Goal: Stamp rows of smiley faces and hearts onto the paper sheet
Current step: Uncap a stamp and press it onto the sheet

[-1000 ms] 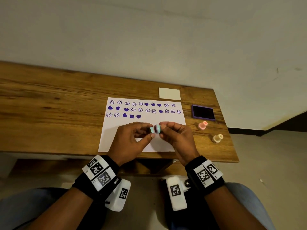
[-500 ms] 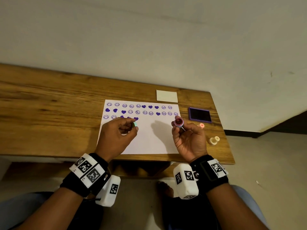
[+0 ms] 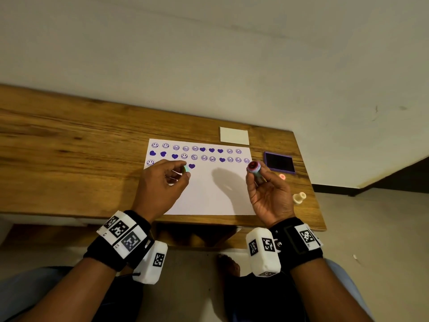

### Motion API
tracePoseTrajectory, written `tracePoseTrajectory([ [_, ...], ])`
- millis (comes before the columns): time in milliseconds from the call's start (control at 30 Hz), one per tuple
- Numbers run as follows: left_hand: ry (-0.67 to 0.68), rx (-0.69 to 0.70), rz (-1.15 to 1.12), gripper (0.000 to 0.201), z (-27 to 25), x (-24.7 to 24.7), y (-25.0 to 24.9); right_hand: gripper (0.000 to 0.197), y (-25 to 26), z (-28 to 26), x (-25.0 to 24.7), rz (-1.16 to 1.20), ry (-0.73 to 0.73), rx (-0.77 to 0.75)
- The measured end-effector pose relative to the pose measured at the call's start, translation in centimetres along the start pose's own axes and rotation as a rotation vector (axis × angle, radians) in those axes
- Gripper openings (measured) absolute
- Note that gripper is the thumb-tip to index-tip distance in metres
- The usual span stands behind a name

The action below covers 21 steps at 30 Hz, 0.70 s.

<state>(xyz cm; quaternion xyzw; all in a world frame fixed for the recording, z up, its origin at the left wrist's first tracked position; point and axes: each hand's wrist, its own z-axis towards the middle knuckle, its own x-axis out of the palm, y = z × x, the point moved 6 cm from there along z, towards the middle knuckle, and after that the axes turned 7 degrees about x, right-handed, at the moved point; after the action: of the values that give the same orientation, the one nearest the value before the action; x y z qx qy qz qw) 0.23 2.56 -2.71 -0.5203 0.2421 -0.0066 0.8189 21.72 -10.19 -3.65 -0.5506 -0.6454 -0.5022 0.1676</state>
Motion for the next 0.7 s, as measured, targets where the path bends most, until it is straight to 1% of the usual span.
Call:
tracePoseTrajectory([
  [67,-0.002,0.002,-0.012,0.031,0.1,-0.1,0.0,0.029,1.6,-0.6,0.4,-0.225,-0.042,-0.089],
  [133,-0.007,0.005,-0.026,0.031,0.2,-0.2,0.0,0.033,3.9,-1.4,0.9,-0.573,-0.120,-0.219],
  [233,-0.008,0.011,-0.029,0.031,0.2,-0.2,-0.2,0.021,8.2,-2.7,1.4,-1.023,-0.310,-0.434],
  [300,-0.003,0.019,-0.026,0.032,0.3,-0.1,-0.3,0.017,11.1,-2.1,1.8,-1.322,-0.417,-0.520],
  [400,-0.004,0.026,-0.039,0.033,0.5,-0.2,-0.4,0.014,14.4,0.9,2.4,-1.729,-0.486,-0.534],
  [500,-0.006,0.026,-0.046,0.034,0.7,-0.1,-0.4,0.014,16.1,4.2,2.0,-2.003,-0.516,-0.433],
  [600,-0.006,0.025,-0.049,0.033,0.6,0.0,-0.2,0.016,16.0,6.7,0.7,-2.164,-0.561,-0.327],
  [700,0.004,0.037,-0.030,0.031,0.3,-0.2,-0.2,0.016,14.1,7.9,-0.1,-2.284,-0.573,-0.297],
])
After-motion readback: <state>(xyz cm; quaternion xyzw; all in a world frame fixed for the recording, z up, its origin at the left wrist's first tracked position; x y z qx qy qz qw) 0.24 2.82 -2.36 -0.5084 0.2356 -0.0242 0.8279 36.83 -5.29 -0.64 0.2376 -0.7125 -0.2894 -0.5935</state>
